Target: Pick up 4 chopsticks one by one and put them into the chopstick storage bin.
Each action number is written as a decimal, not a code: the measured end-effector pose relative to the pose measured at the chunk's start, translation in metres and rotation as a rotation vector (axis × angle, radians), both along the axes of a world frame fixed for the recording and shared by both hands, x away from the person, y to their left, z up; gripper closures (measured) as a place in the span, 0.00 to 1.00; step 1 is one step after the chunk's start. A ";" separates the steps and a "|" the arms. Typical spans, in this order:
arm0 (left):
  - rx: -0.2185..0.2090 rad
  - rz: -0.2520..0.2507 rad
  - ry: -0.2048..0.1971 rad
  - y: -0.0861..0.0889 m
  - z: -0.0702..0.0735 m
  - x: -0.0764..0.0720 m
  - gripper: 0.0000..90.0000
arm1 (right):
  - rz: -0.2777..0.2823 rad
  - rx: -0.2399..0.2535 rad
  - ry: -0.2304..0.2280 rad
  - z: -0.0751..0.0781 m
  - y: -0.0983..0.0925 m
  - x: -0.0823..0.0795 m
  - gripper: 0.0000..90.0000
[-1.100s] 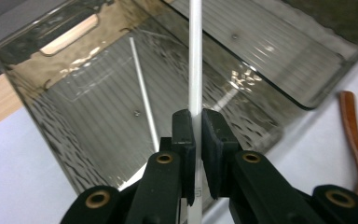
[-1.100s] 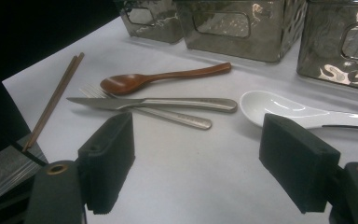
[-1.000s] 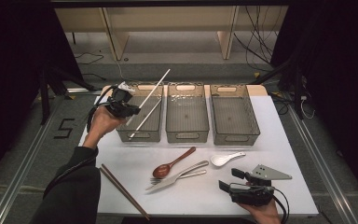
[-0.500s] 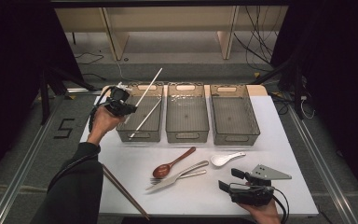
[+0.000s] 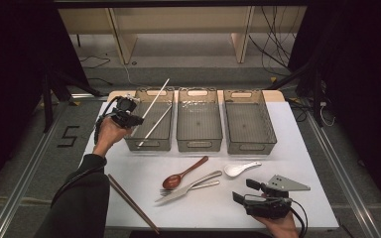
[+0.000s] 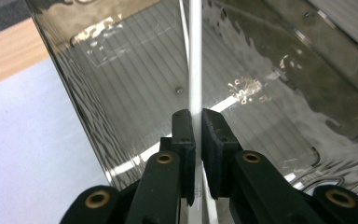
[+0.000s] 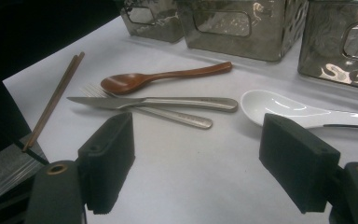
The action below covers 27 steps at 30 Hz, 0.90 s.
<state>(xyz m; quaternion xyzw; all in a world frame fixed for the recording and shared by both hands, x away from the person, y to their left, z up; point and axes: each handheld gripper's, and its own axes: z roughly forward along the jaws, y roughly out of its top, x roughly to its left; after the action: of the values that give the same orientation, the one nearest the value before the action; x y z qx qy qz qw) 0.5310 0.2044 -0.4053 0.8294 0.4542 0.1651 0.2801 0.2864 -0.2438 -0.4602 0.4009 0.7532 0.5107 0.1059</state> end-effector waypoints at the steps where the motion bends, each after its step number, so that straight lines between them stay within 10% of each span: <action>1: 0.001 0.005 0.006 0.000 -0.001 0.000 0.93 | 0.000 0.000 0.000 0.000 0.000 0.000 0.30; 12: 0.010 0.050 0.057 0.006 -0.008 -0.001 0.91 | -0.001 0.001 0.003 0.000 0.000 0.000 0.30; 15: -0.009 0.058 0.050 0.007 -0.004 -0.003 0.76 | 0.000 0.001 0.003 0.000 0.000 0.000 0.30; 27: 0.018 -0.106 0.042 0.006 0.030 -0.050 0.39 | -0.002 0.000 0.001 0.000 0.000 0.000 0.30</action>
<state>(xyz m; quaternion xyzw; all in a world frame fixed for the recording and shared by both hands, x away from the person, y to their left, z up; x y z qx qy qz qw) 0.4811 0.2104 -0.3752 0.8581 0.4140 0.1367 0.2711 0.2862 -0.2439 -0.4601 0.4019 0.7528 0.5105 0.1056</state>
